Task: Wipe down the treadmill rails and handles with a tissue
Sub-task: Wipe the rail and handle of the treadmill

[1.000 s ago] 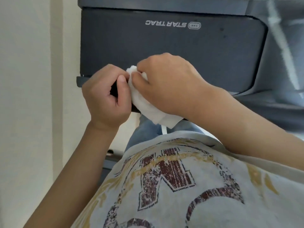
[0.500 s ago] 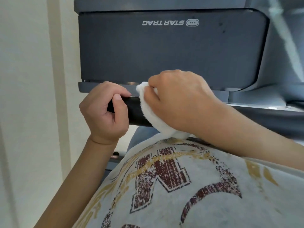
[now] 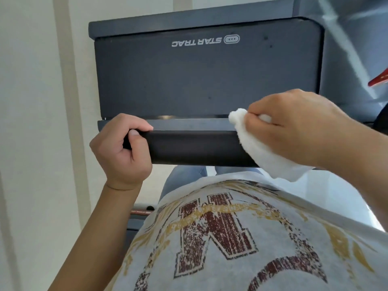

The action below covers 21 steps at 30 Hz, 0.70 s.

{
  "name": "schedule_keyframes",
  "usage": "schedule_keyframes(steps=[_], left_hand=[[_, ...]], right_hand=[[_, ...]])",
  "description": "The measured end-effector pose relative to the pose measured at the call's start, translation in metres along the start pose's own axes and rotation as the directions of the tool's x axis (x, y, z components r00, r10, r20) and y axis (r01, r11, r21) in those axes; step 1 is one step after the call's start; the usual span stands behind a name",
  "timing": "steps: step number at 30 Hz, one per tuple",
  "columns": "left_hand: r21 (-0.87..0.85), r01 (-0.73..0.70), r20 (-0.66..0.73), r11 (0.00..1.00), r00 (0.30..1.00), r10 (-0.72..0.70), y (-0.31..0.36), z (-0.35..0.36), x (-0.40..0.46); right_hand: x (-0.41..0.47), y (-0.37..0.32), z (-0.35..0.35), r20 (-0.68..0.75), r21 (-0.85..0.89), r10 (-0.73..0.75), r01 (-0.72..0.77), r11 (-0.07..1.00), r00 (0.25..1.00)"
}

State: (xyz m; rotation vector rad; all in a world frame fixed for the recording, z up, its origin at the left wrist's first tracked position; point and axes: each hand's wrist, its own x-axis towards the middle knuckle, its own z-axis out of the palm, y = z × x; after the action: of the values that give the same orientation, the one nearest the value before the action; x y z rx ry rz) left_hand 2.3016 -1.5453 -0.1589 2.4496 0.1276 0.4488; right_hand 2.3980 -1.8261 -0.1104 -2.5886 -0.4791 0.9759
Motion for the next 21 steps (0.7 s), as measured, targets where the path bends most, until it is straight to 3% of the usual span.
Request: schedule_keyframes(steps=[3, 9, 13, 16, 21], left_hand=[[0.0, 0.003, -0.025, 1.0, 1.0, -0.003, 0.001, 0.001, 0.0], [-0.031, 0.011, -0.045, 0.999, 0.999, -0.013, 0.003, 0.002, -0.001], [-0.049, 0.0, -0.03, 0.999, 1.0, -0.001, 0.002, 0.0, -0.001], [-0.096, -0.03, 0.021, 0.995, 0.999, 0.032, 0.002, -0.001, 0.0], [-0.157, -0.099, 0.036, 0.983, 0.994, 0.106, -0.003, -0.005, 0.0]], right_hand=[[-0.003, 0.007, 0.002, -0.068, -0.033, -0.01, 0.008, 0.999, 0.998], [0.021, -0.06, 0.031, -0.211, -0.046, -0.209, 0.203, 0.978, 0.955], [0.028, -0.082, 0.038, -0.241, -0.051, -0.235, 0.23, 0.972, 0.942], [0.017, -0.069, 0.03, -0.219, -0.002, -0.165, 0.169, 0.986, 0.962], [-0.016, -0.016, 0.008, -0.198, -0.001, 0.142, -0.145, 0.989, 0.97]])
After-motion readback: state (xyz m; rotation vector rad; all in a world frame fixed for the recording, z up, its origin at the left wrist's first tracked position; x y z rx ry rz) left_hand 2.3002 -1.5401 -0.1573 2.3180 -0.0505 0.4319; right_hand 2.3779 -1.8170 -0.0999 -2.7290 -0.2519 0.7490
